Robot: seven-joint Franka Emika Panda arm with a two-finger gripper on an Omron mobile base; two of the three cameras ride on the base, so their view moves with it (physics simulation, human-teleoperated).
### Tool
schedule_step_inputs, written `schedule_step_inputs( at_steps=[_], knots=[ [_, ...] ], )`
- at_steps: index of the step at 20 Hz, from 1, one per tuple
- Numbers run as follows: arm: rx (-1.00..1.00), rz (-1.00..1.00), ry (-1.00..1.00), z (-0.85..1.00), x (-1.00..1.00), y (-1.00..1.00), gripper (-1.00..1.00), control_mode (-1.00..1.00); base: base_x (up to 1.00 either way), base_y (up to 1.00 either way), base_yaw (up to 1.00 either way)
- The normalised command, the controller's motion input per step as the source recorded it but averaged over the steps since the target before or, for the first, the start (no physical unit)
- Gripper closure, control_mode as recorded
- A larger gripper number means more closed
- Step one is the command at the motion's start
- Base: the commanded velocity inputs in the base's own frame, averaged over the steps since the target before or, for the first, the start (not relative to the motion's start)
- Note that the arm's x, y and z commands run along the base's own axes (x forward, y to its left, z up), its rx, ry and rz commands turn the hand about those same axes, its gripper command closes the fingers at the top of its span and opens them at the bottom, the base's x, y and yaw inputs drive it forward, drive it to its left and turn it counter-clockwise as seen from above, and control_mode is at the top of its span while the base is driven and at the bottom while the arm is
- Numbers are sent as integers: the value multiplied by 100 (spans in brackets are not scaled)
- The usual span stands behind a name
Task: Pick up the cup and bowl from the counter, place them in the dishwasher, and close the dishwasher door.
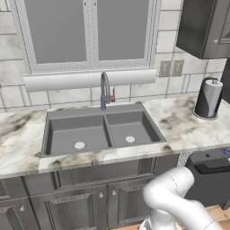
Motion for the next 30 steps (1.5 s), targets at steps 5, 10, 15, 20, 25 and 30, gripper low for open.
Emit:
schedule_step_inputs(
  at_steps=[5, 10, 15, 20, 25, 30],
  knots=[
    [-29, 0, -5, -87, 29, 0, -100, -100, 0, 0, 0],
    [-30, 0, -6, -88, 24, 0, -100, -100, 0, 0, 0],
    [-29, 0, -6, -90, 22, 0, -100, -100, 0, 0, 0],
    [-29, 0, -4, -99, 37, -2, -100, -100, 0, 0, 0],
    [-29, 0, -5, -100, 36, -1, -100, -100, 0, 0, 0],
    [-39, 2, -7, -100, 34, 0, -100, -100, 0, 0, 0]
  ],
)
